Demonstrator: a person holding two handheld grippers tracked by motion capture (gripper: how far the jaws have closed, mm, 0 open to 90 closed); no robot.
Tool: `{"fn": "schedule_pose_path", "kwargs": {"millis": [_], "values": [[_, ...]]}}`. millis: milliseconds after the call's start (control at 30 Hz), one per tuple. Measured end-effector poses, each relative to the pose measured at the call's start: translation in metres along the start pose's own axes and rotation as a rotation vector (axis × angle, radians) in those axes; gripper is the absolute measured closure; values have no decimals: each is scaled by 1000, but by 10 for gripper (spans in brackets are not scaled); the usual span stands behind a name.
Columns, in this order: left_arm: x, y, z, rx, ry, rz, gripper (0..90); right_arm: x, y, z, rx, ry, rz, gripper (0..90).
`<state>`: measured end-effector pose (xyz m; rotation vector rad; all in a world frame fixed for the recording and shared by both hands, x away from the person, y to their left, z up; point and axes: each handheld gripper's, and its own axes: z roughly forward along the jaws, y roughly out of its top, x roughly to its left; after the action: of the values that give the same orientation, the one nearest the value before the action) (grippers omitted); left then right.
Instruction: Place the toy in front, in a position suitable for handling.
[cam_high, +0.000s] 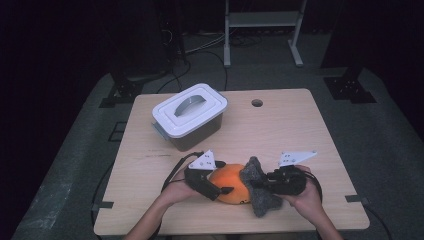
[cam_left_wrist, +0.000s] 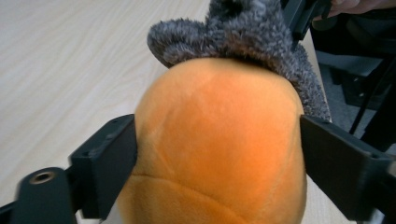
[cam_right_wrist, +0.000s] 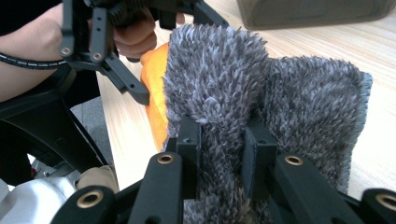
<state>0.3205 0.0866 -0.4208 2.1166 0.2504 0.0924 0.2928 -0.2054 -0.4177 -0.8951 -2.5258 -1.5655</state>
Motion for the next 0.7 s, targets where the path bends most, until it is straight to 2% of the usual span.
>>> {"fn": "schedule_pose_path", "kwargs": {"millis": [100,133,233,300,400,467,533,600,700], "values": [[-2,1,-2,-15,27,32,349,0,2,-2,0,-19,-4,713],[-3,2,-3,-29,44,48,378,0,3,-3,-6,-22,-4,713],[-7,5,-3,-91,101,104,415,1,8,-8,-35,-43,-15,714],[-8,7,0,-92,116,141,415,0,11,-11,-73,-44,-13,714],[-7,5,4,-81,89,123,373,-1,13,-11,-81,-65,-14,713],[-6,7,3,-68,81,93,306,-4,10,-6,-53,-74,-11,713],[-5,8,2,-67,77,57,218,-4,8,0,-32,-59,-3,714],[-4,7,1,-54,73,48,223,2,11,2,-28,-53,-23,713],[-3,4,1,-42,65,48,278,10,14,4,-30,-45,-54,711]]}}
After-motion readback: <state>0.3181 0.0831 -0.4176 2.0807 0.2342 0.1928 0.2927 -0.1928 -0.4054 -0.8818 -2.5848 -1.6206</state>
